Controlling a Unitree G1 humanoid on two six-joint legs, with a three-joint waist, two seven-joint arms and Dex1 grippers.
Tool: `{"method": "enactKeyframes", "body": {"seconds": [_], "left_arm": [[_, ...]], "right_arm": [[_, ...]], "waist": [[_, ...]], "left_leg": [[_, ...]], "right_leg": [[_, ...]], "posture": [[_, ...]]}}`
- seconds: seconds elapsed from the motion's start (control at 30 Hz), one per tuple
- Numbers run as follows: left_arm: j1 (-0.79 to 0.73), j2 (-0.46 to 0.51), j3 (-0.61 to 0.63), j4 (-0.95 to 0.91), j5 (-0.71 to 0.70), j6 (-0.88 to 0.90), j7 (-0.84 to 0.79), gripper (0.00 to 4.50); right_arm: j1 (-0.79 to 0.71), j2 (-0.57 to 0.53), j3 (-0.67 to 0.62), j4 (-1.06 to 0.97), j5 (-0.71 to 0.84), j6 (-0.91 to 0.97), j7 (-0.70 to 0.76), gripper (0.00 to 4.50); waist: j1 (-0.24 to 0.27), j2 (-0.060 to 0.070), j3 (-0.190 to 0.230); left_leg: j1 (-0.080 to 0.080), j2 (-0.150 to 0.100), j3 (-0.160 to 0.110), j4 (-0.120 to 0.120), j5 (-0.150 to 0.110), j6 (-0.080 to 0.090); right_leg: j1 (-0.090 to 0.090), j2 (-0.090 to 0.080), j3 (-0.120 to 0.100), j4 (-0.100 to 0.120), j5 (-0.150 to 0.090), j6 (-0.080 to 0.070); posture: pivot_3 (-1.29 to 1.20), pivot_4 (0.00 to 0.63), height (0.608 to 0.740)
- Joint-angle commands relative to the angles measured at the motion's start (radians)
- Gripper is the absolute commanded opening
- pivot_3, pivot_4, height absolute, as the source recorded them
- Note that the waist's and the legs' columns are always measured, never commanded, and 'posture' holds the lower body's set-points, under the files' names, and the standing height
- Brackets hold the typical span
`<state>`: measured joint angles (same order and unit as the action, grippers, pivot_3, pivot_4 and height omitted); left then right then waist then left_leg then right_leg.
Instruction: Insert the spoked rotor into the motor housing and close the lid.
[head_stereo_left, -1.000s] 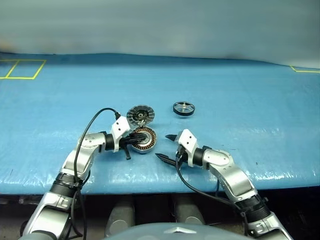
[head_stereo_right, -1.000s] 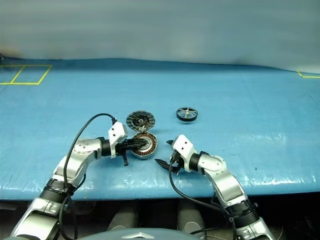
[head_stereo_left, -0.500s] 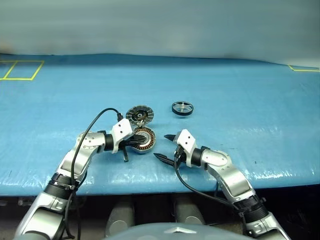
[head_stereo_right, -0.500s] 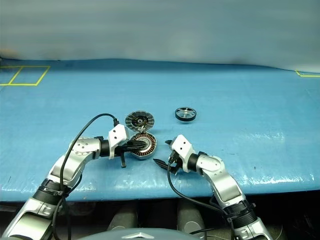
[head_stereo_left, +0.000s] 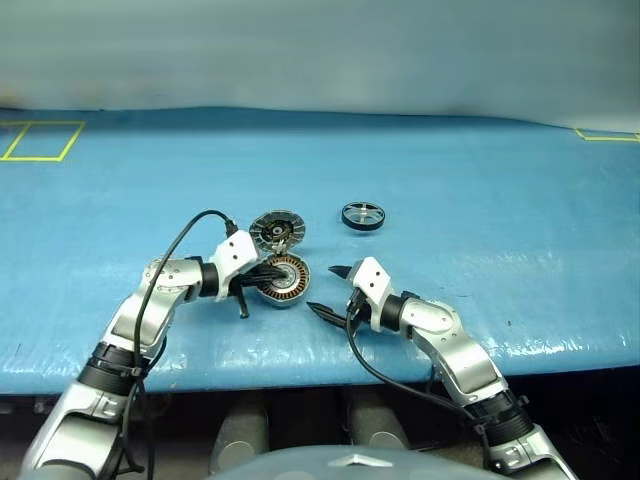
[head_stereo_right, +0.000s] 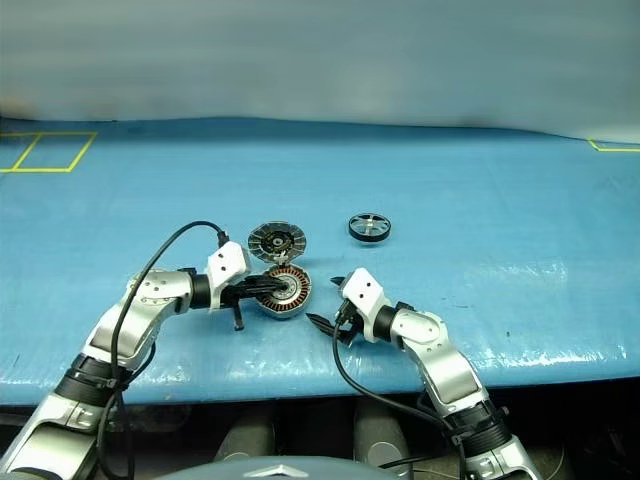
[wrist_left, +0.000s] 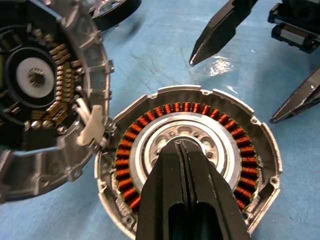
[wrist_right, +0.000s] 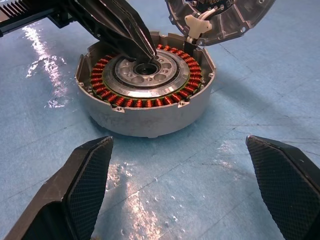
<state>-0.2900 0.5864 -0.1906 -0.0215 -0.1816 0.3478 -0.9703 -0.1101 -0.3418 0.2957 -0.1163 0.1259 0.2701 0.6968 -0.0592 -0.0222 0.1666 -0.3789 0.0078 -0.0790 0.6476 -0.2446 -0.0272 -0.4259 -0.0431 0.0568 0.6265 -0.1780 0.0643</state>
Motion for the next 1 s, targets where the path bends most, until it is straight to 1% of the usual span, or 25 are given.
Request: {"method": "enactKeyframes", "body": {"seconds": [0.03, 0.37, 0.53, 0.6, 0.67, 0.77, 0.87, 1.0], "left_arm": [[-0.006, -0.001, 0.059, -0.072, -0.065, 0.013, -0.006, 0.03], [0.042, 0.005, 0.079, -0.111, -0.104, -0.001, -0.011, 0.03], [0.096, 0.006, 0.092, -0.132, -0.128, -0.024, -0.018, 0.03], [0.123, -0.005, 0.105, -0.132, -0.139, -0.044, -0.012, 0.03], [0.138, -0.013, 0.115, -0.132, -0.147, -0.051, -0.003, 0.03], [0.169, -0.031, 0.123, -0.136, -0.150, -0.071, 0.017, 0.03], [0.191, -0.045, 0.128, -0.147, -0.157, -0.081, 0.029, 0.03], [0.204, -0.054, 0.127, -0.145, -0.155, -0.092, 0.039, 0.03]], "right_arm": [[-0.007, 0.005, -0.013, -0.009, 0.009, -0.020, 0.003, 4.50], [-0.024, 0.015, -0.034, -0.024, 0.019, -0.016, -0.013, 4.50], [-0.069, 0.027, -0.075, -0.007, -0.019, 0.024, -0.103, 4.50], [-0.103, 0.040, -0.105, 0.020, -0.041, 0.048, -0.172, 4.50], [-0.126, 0.048, -0.122, 0.036, -0.056, 0.064, -0.212, 4.50], [-0.184, 0.069, -0.155, 0.053, -0.087, 0.089, -0.298, 4.50], [-0.256, 0.098, -0.190, 0.060, -0.103, 0.156, -0.376, 4.50], [-0.366, 0.116, -0.221, 0.111, -0.101, 0.241, -0.423, 4.50]], "waist": [[0.001, -0.001, 0.001], [0.000, -0.001, 0.001], [0.000, -0.001, 0.001], [0.000, 0.000, 0.001], [0.000, 0.000, 0.001], [0.001, 0.000, 0.001], [-0.002, 0.000, 0.002], [-0.001, 0.000, 0.001]], "left_leg": [[0.000, 0.000, 0.000, 0.000, 0.000, 0.000], [-0.001, 0.000, 0.000, 0.000, 0.000, 0.000], [-0.001, 0.000, 0.000, 0.000, 0.000, 0.000], [-0.001, 0.000, 0.000, 0.000, 0.000, 0.000], [-0.001, 0.000, 0.000, 0.000, 0.000, 0.000], [-0.001, 0.000, 0.000, 0.000, 0.000, 0.000], [-0.001, 0.000, 0.001, 0.000, 0.000, 0.000], [-0.001, 0.000, 0.001, 0.000, 0.000, 0.000]], "right_leg": [[0.000, 0.000, 0.000, 0.000, 0.000, 0.000], [-0.001, 0.000, 0.000, 0.000, 0.000, 0.000], [-0.001, 0.000, 0.000, 0.000, 0.000, 0.000], [-0.001, 0.000, 0.000, 0.000, 0.000, 0.000], [-0.001, 0.000, 0.001, 0.000, 0.000, 0.000], [-0.001, 0.000, 0.001, 0.000, 0.000, 0.000], [-0.002, 0.000, 0.001, 0.000, 0.000, 0.000], [-0.002, 0.000, 0.002, 0.000, 0.000, 0.000]], "posture": [[0.00, 0.150, 0.740], [0.00, 0.150, 0.740], [0.00, 0.150, 0.740], [0.00, 0.150, 0.740], [0.00, 0.150, 0.740], [0.00, 0.150, 0.740], [0.00, 0.150, 0.740], [0.00, 0.150, 0.740]]}}
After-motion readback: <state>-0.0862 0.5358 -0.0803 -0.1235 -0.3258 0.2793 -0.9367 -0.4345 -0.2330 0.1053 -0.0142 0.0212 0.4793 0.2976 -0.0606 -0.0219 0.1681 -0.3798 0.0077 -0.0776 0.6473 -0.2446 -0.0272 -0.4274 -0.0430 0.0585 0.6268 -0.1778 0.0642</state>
